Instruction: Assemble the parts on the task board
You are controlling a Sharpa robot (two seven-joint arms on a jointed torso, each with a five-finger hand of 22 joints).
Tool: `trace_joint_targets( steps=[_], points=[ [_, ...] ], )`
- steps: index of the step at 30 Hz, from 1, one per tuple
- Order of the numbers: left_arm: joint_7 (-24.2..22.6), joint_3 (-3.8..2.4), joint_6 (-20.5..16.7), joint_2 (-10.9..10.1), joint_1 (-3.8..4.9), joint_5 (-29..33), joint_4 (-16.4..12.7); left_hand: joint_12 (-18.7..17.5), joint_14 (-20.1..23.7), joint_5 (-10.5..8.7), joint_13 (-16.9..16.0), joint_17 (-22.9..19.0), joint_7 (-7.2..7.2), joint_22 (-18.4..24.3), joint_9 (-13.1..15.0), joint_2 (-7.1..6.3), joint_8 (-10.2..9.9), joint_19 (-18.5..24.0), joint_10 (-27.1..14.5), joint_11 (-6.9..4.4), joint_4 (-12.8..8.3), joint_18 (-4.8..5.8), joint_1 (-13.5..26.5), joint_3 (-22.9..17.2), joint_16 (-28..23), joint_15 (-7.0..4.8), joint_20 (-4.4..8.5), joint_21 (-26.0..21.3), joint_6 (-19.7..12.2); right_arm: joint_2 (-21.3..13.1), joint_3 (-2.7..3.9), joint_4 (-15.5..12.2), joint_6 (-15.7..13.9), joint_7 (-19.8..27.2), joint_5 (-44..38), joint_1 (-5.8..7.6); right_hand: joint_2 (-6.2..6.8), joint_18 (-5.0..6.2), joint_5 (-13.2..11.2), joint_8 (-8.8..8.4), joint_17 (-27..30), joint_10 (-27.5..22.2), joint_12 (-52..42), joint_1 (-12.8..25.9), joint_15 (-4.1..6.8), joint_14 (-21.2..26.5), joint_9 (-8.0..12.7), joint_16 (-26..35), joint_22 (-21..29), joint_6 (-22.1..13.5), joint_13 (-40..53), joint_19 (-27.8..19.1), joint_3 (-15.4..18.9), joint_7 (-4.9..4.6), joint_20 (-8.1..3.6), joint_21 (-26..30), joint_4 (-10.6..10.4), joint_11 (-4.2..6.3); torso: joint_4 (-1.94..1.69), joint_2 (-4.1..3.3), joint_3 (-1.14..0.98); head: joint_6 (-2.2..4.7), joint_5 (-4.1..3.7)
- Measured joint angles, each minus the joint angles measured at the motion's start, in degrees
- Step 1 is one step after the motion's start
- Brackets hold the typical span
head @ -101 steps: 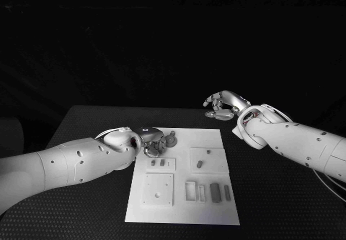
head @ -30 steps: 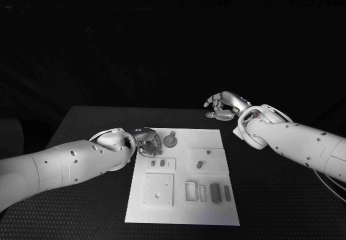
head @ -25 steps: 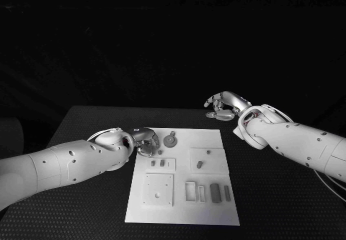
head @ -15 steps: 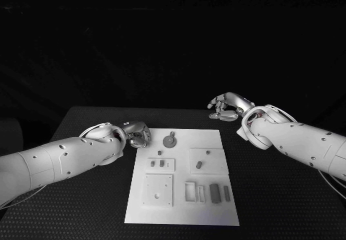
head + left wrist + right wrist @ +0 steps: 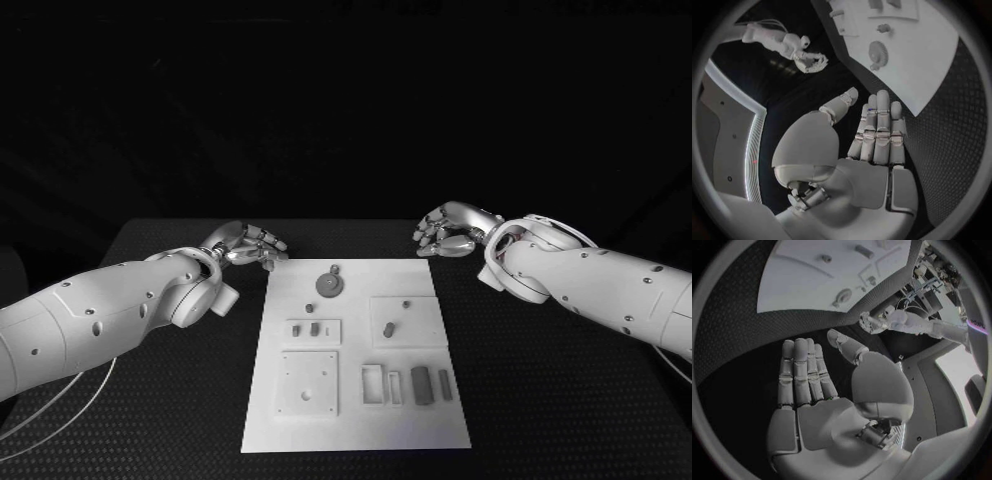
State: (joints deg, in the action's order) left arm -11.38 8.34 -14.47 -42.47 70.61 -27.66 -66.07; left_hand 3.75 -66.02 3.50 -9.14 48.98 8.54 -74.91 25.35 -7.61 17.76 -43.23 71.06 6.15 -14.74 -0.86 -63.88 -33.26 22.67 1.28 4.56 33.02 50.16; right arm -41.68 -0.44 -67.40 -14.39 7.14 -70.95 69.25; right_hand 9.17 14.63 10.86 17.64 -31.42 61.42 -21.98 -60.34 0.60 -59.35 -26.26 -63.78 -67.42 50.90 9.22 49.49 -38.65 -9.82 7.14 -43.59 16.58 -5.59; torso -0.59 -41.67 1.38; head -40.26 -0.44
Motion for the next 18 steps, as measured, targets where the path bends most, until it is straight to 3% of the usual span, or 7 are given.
trace_joint_targets(
  steps=[7, 13, 18],
  points=[
    [-3.9, -0.03, 0.8, -0.3, 0.01, 9.3, -0.9, 0.0, 2.1, 0.0, 0.8, -1.0, -0.11, 0.0, -0.1, -0.09, 0.0, 1.2, -2.4, 0.62, -0.3, 0.0, 1.9, 2.6, -2.3, 1.1, -1.18, -0.7, -0.9, -0.7, -1.22, -2.3, 1.7, -0.3, -7.4, -0.78, -0.27, -0.15, -2.9, 0.77, -0.8, 3.7, 3.8, -0.3, 0.91, -3.3, 0.1, -0.5, -0.1, 1.4, -0.6, 2.9, 0.7, 0.97, -1.53, -0.7, 0.1, 0.71, -0.03, 0.01, 0.04, -0.19, -0.51],
    [-5.3, -0.03, 1.2, -0.3, 0.0, 12.4, -1.5, 0.0, 2.1, 0.0, 0.8, -1.0, 0.09, 0.0, -0.1, 0.15, 0.0, 1.2, -2.4, 0.63, -0.3, 0.0, 2.1, 2.8, -2.5, 1.1, -1.18, -0.7, -1.1, -0.5, -2.45, -3.7, 2.3, -0.7, -13.1, -1.63, -0.28, -0.42, -4.2, 1.14, -1.3, 5.2, 5.4, -0.9, 1.14, -3.7, 0.2, -0.5, -0.3, 2.2, -0.6, 3.2, 0.8, 1.42, -1.83, -0.7, 0.0, 0.99, -0.05, 0.01, 0.04, -0.43, -0.55],
    [-5.9, -0.02, 1.4, -0.2, 0.0, 13.4, -1.6, 0.0, 2.1, 0.0, 0.8, -1.0, 0.1, 0.0, -0.1, 0.15, 0.0, 1.2, -2.4, 0.63, -0.3, -0.01, 2.1, 2.8, -2.5, 1.1, -1.18, -0.7, -1.1, -0.2, -3.06, -4.7, 2.5, -1.3, -16.5, -1.75, -0.05, -0.42, -4.9, 1.14, -1.5, 5.8, 6.1, -1.1, 1.14, -3.7, 0.3, -0.5, -0.5, 2.7, -0.6, 3.2, 0.8, 1.53, -1.83, -0.7, 0.0, 1.1, -0.06, -0.03, 0.05, -0.63, -0.45]
  ],
)
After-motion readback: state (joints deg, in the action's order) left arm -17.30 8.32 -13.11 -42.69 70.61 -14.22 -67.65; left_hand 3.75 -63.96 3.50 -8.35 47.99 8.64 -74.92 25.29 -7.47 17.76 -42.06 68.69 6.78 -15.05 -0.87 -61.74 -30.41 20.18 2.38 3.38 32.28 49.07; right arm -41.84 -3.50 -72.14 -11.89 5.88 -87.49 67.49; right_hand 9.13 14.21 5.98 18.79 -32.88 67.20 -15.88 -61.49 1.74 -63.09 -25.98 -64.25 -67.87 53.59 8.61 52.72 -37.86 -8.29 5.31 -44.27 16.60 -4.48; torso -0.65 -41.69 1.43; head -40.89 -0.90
